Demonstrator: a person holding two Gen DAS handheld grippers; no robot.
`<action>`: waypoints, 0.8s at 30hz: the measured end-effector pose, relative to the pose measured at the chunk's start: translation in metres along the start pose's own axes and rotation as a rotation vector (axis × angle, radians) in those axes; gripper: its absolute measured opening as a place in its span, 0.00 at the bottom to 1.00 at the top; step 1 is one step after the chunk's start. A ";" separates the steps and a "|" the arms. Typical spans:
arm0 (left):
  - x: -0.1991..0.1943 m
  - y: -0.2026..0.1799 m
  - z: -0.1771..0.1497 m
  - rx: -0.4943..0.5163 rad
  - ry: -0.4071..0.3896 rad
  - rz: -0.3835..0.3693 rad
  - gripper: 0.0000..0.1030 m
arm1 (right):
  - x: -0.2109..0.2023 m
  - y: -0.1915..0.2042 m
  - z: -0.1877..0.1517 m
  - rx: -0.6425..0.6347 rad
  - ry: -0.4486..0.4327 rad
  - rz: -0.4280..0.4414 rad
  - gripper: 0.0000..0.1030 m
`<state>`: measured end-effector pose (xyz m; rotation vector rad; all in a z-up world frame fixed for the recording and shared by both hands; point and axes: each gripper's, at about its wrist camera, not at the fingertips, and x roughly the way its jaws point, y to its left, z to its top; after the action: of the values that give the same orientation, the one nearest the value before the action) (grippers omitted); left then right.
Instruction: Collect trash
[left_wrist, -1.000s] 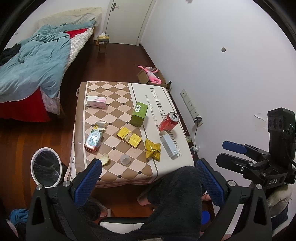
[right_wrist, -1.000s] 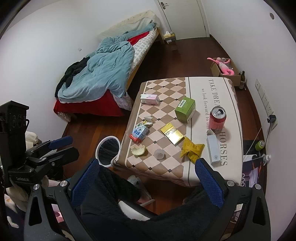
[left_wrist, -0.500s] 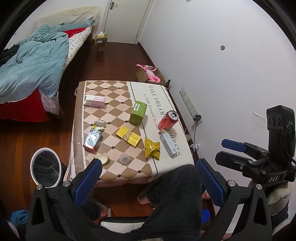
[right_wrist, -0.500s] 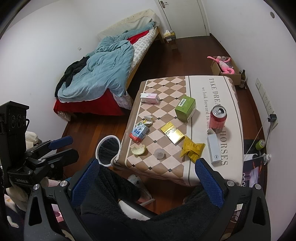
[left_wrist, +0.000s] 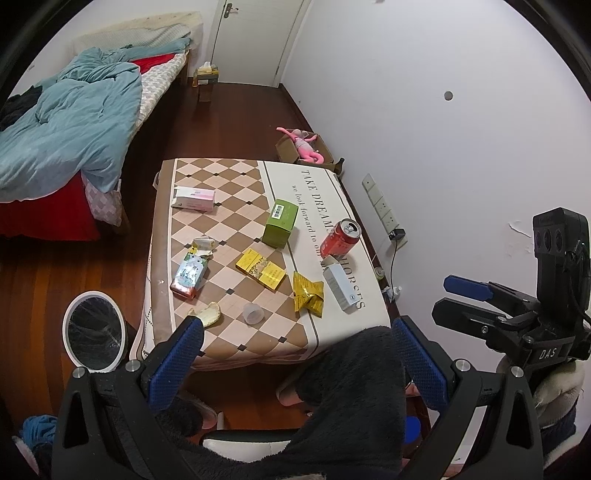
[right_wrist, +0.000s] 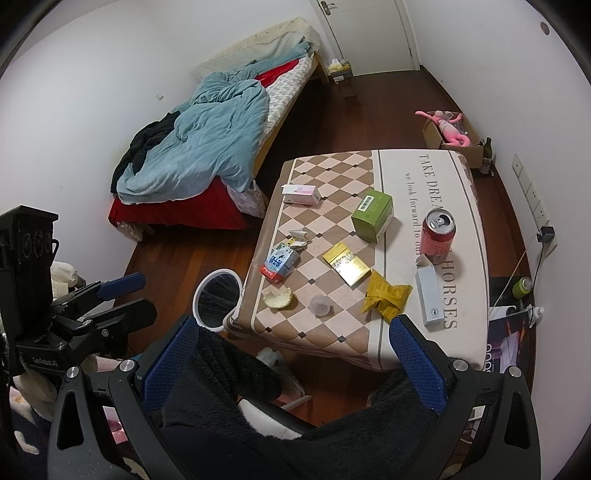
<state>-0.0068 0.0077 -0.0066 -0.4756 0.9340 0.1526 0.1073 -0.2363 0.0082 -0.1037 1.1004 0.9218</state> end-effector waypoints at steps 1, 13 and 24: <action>-0.001 0.001 0.000 0.001 0.000 0.000 1.00 | 0.000 0.000 0.000 0.000 0.000 0.001 1.00; 0.002 -0.003 0.001 0.004 0.002 0.001 1.00 | 0.002 0.002 0.000 -0.001 0.001 0.002 1.00; 0.003 -0.006 0.001 0.001 0.004 0.001 1.00 | 0.004 0.003 -0.001 0.000 0.002 0.002 1.00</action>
<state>-0.0025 0.0021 -0.0066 -0.4745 0.9380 0.1521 0.1056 -0.2326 0.0054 -0.1039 1.1021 0.9237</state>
